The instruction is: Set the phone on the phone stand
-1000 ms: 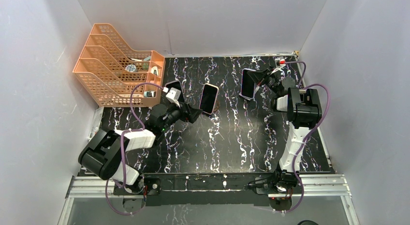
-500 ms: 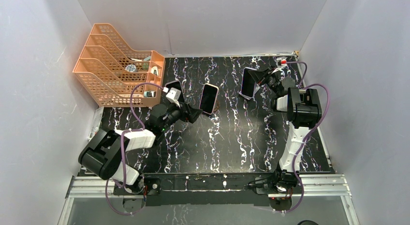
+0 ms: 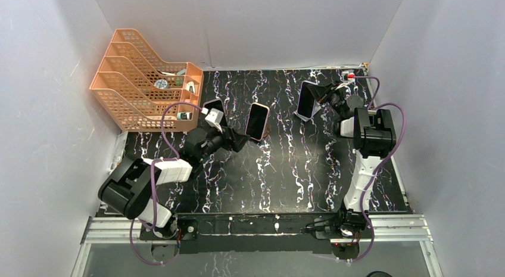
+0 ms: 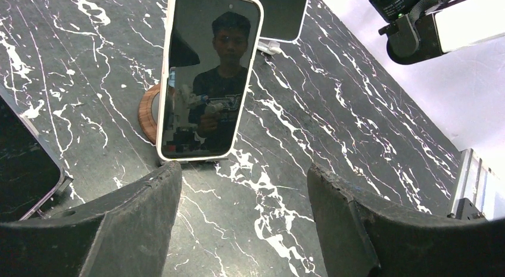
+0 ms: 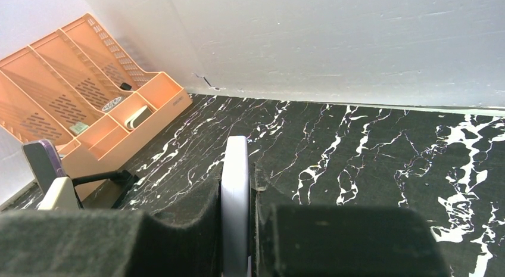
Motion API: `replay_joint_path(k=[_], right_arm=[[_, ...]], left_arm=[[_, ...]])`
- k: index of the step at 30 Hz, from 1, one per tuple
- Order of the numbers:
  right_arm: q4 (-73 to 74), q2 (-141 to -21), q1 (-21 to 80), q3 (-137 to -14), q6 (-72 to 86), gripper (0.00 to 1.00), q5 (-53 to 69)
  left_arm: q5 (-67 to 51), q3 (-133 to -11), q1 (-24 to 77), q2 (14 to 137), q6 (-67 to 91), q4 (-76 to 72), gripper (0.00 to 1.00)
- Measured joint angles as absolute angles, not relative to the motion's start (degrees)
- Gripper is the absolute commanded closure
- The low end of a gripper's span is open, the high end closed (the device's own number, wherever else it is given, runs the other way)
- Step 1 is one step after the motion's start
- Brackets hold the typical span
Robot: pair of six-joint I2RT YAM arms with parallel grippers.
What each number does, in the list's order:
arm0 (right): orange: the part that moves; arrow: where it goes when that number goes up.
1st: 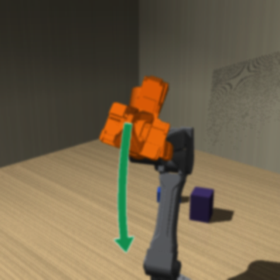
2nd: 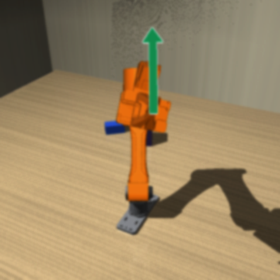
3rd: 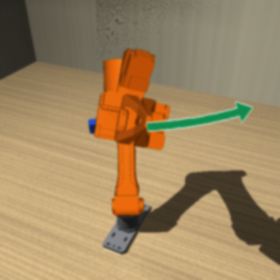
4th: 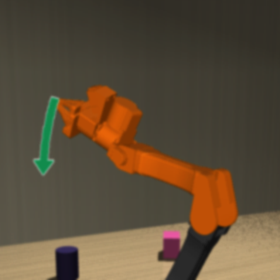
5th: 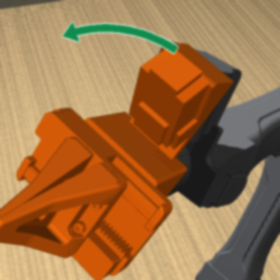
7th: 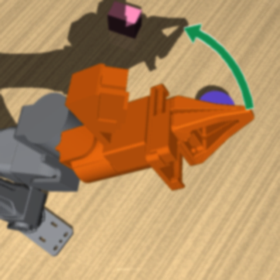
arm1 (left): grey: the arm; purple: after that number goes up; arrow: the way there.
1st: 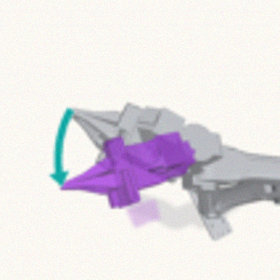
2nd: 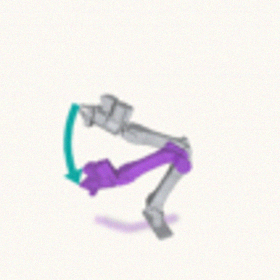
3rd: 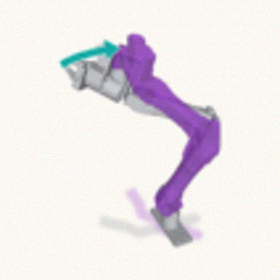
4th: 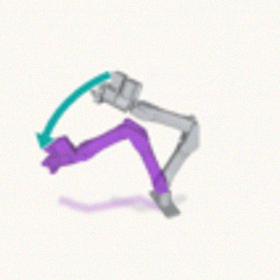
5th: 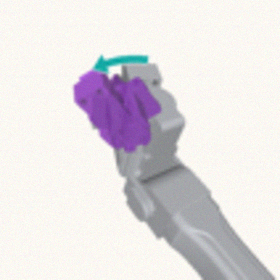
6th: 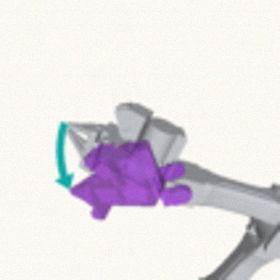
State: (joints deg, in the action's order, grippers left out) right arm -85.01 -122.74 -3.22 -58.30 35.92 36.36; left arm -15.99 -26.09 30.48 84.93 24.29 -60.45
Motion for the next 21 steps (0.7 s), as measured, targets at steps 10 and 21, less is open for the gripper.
replay_joint_path(k=[10,21], right_arm=[[-84.99,-122.74,-1.87,-58.81,35.92,0.99,35.64],[-84.97,-122.74,-1.17,-59.24,34.17,0.99,34.09]], left_arm=[[-16.40,-26.09,30.48,85.21,24.64,-60.90,0.27],[-16.97,-26.09,30.48,85.21,24.67,-61.19,0.27]])
